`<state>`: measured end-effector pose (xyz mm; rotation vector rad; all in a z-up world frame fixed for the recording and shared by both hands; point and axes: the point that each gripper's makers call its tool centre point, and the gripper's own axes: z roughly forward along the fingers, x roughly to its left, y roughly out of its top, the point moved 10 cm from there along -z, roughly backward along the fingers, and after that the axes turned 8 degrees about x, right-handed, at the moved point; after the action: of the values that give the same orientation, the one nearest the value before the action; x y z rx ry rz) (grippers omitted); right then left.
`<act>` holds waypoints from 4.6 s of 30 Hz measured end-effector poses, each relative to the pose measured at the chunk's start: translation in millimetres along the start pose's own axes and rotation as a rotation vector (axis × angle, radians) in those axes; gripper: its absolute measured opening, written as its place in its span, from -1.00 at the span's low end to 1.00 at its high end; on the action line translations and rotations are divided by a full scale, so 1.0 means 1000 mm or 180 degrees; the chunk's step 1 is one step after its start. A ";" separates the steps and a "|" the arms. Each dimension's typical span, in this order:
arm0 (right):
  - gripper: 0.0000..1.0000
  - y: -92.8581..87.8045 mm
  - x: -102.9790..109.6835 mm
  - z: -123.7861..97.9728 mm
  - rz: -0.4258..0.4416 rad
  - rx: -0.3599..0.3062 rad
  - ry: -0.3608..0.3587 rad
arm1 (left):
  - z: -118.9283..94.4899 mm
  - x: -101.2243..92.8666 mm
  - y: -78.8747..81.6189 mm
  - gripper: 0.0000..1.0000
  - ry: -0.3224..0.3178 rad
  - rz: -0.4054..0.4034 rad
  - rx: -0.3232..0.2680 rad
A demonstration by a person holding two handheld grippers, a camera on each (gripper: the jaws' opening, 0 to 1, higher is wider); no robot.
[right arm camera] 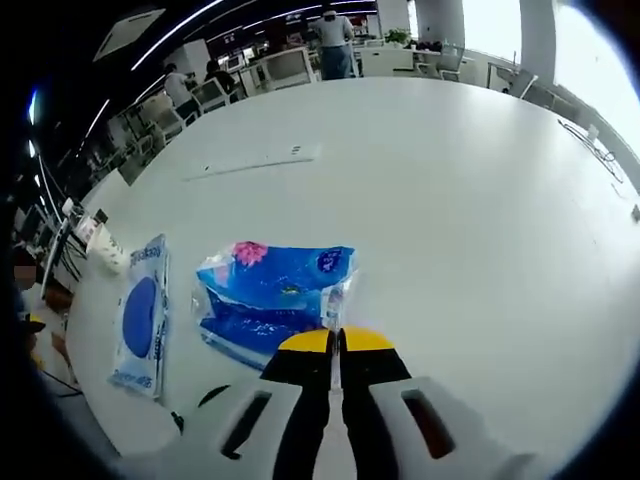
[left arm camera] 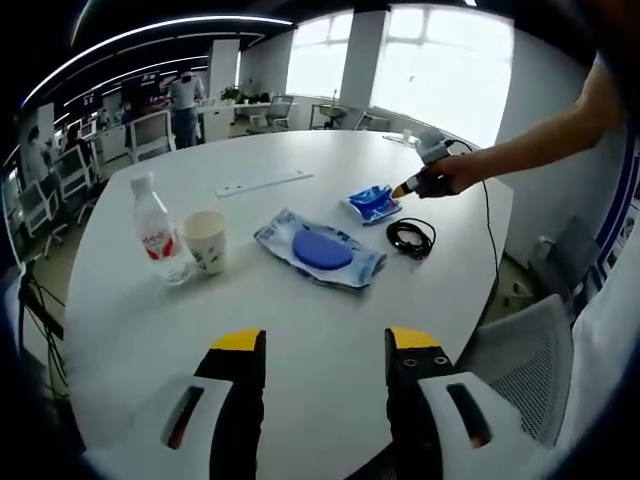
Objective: Arrange the tabletop items into an orderly group along one side of the table until the central work area is clear of visible clutter.
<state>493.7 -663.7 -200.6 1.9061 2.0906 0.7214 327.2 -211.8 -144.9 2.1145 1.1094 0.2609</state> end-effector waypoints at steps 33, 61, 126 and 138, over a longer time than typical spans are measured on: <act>-0.90 0.004 0.004 -0.015 0.0033 -0.0077 0.0032 | -0.003 -0.001 -0.002 -0.06 -0.0022 0.0007 -0.0059; -0.86 -0.007 0.020 -0.001 -0.0332 -0.0113 0.0194 | -0.002 0.006 0.002 -0.06 -0.0059 0.0019 -0.0123; -0.67 -0.096 0.169 0.001 -0.0095 -0.0024 0.1018 | 0.020 -0.003 0.021 -0.09 -0.0404 0.0266 -0.0190; -0.54 -0.100 0.186 0.022 0.0565 0.0109 0.1023 | 0.015 0.005 0.016 -0.09 -0.0363 0.0226 -0.0183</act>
<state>391.9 -480.7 -238.6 2.1351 2.1380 1.1033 347.8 -221.5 -145.7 2.0929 0.9513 0.2004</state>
